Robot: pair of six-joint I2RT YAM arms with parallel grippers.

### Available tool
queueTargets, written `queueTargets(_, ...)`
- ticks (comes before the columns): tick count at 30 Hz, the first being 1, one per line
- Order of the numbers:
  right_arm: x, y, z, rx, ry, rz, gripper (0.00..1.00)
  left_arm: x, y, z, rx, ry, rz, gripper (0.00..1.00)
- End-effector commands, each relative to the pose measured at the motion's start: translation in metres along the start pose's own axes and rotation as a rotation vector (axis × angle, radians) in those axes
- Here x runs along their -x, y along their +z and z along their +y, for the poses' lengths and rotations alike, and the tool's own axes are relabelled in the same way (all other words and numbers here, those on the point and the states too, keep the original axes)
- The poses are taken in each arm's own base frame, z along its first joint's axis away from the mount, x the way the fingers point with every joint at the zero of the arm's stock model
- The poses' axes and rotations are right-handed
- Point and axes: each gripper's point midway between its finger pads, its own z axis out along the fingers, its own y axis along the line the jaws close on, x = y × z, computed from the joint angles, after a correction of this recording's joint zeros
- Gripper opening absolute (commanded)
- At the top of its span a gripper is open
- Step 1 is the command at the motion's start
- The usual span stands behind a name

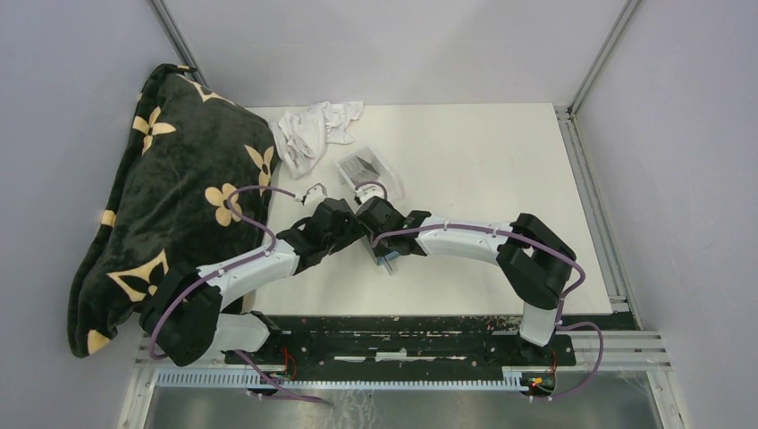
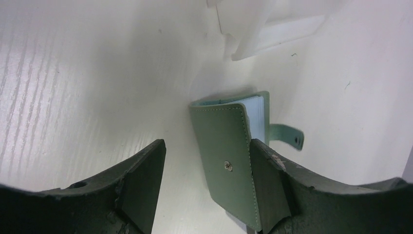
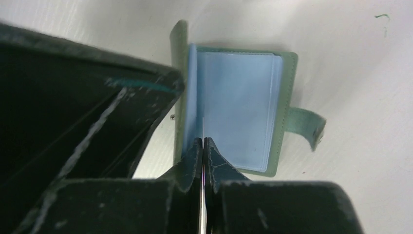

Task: Put the credit cards into the card holder
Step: Open the card holder at the center of the board.

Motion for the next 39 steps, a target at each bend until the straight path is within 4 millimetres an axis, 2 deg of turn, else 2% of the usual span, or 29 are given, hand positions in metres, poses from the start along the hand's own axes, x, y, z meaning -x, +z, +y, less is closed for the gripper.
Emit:
queueTargets(1,0.024,-0.017,0.019,0.067,0.007,-0.078,0.01,0.015,0.006,-0.009,-0.014,-0.049,-0.057,0.72)
queueTargets(9,0.025,-0.017,0.02,0.065,0.002,-0.078,0.01,0.023,0.0,-0.021,-0.053,-0.068,-0.072,0.72)
queueTargets(20,0.026,-0.014,0.022,0.064,-0.001,-0.074,0.01,0.033,-0.022,-0.032,-0.152,-0.135,-0.106,0.72)
queueTargets(32,0.029,-0.014,0.026,0.066,-0.022,-0.074,0.01,0.03,-0.013,-0.046,-0.172,-0.099,-0.067,0.73)
queueTargets(39,0.031,-0.015,0.031,0.073,-0.034,-0.076,0.01,0.022,-0.001,-0.045,-0.145,-0.058,-0.034,0.73)
